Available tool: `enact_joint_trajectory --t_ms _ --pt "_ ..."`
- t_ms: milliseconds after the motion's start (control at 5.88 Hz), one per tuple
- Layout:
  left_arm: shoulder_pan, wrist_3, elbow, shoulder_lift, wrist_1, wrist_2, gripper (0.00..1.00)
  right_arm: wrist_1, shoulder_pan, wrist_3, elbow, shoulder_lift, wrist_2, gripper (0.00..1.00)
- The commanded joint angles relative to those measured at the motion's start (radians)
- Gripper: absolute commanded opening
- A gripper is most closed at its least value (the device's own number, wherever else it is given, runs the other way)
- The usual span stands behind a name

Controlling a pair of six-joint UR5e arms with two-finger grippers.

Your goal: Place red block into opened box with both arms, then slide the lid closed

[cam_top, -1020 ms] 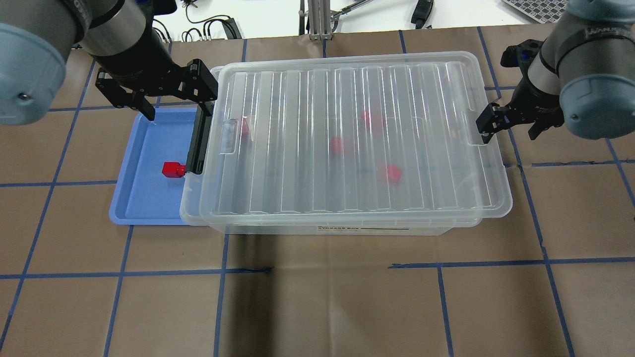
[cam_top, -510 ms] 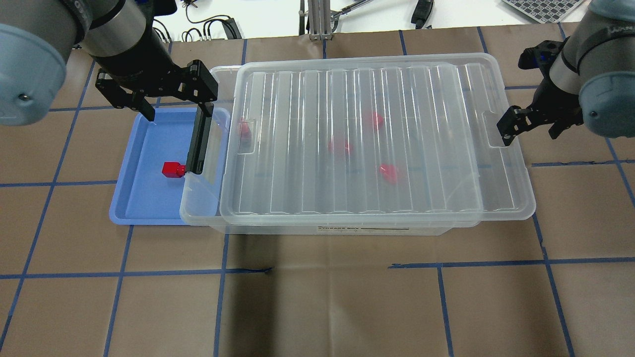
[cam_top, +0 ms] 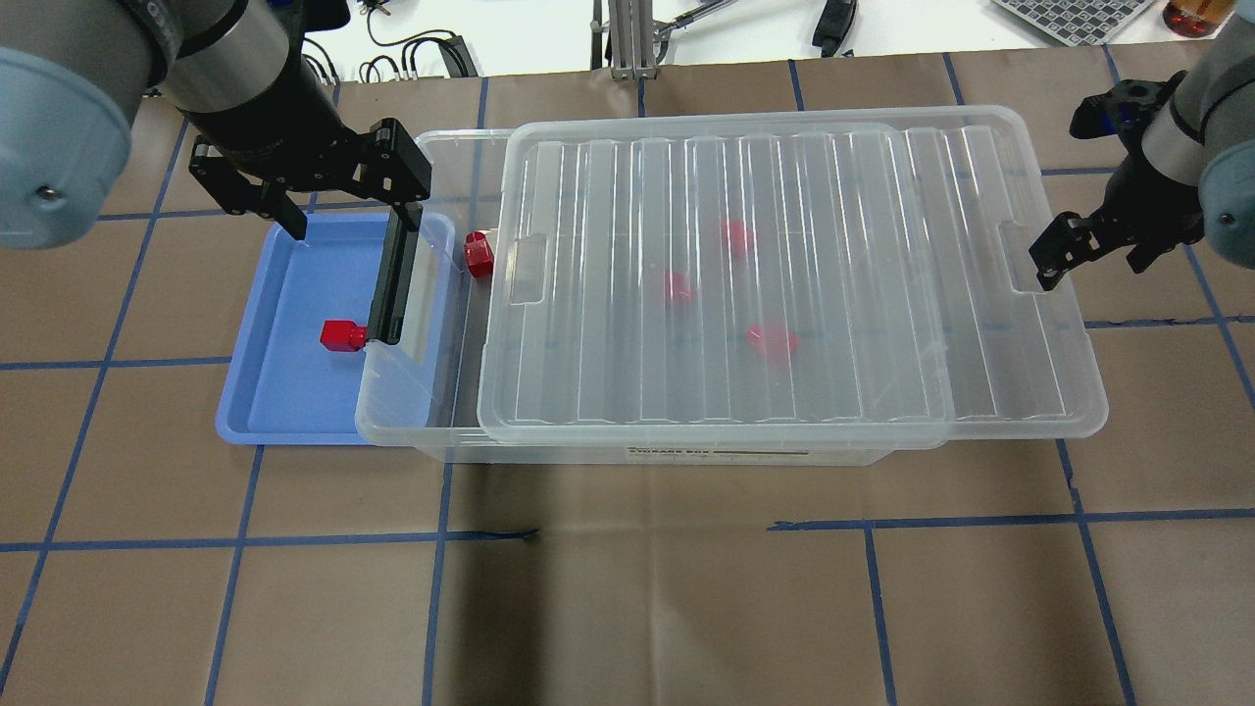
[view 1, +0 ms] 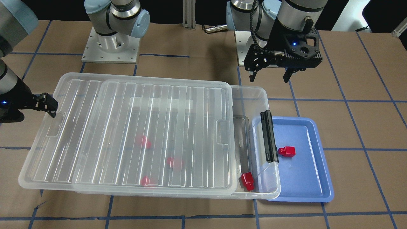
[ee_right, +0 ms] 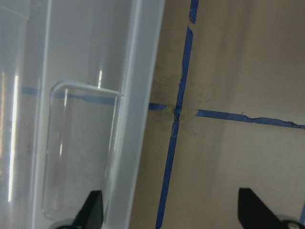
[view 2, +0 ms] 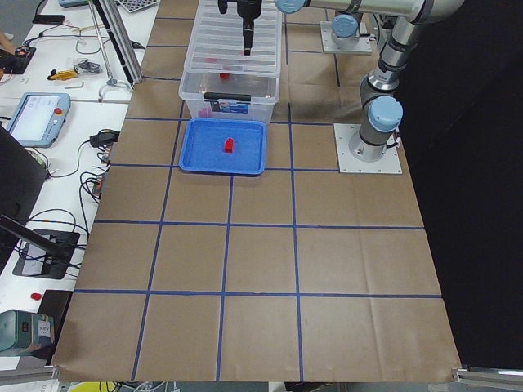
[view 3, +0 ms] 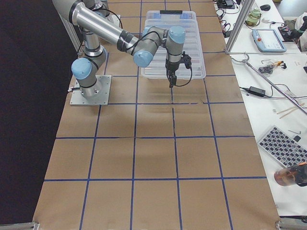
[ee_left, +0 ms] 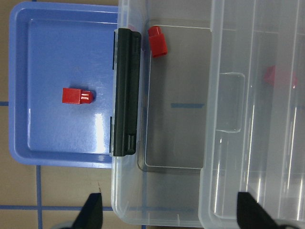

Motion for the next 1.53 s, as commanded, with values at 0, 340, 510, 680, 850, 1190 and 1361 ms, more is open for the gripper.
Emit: enact_joint_trajectory --t_ms 0,340,510,680,850,1190,1361 --pt "0.002 0.0 0.006 -0.003 -0.003 0.0 0.99 -0.006 -0.043 -0.054 0.0 0.001 0.0 1.0" --pt "0.014 0.146 0.011 -0.012 -0.015 0.0 0.99 -0.027 -0.077 -0.096 -0.002 0.004 0.0 1.0" --pt "0.012 0.247 -0.001 -0.014 -0.015 -0.003 0.99 -0.027 -0.107 -0.125 0.0 0.004 0.0 1.0" --pt "0.012 0.382 -0.011 -0.017 -0.015 -0.003 0.99 -0.03 -0.139 -0.158 -0.002 0.009 0.0 1.0" --pt "0.017 0.616 -0.014 -0.021 -0.031 0.0 0.99 -0.035 -0.17 -0.198 -0.005 0.009 0.0 1.0" --pt "0.087 1.051 -0.02 -0.031 -0.034 0.009 0.99 -0.067 -0.225 -0.283 -0.006 0.01 -0.002 1.0" --pt "0.15 1.198 -0.047 -0.02 -0.035 0.001 0.99 -0.079 -0.233 -0.3 -0.005 0.01 -0.002 1.0"
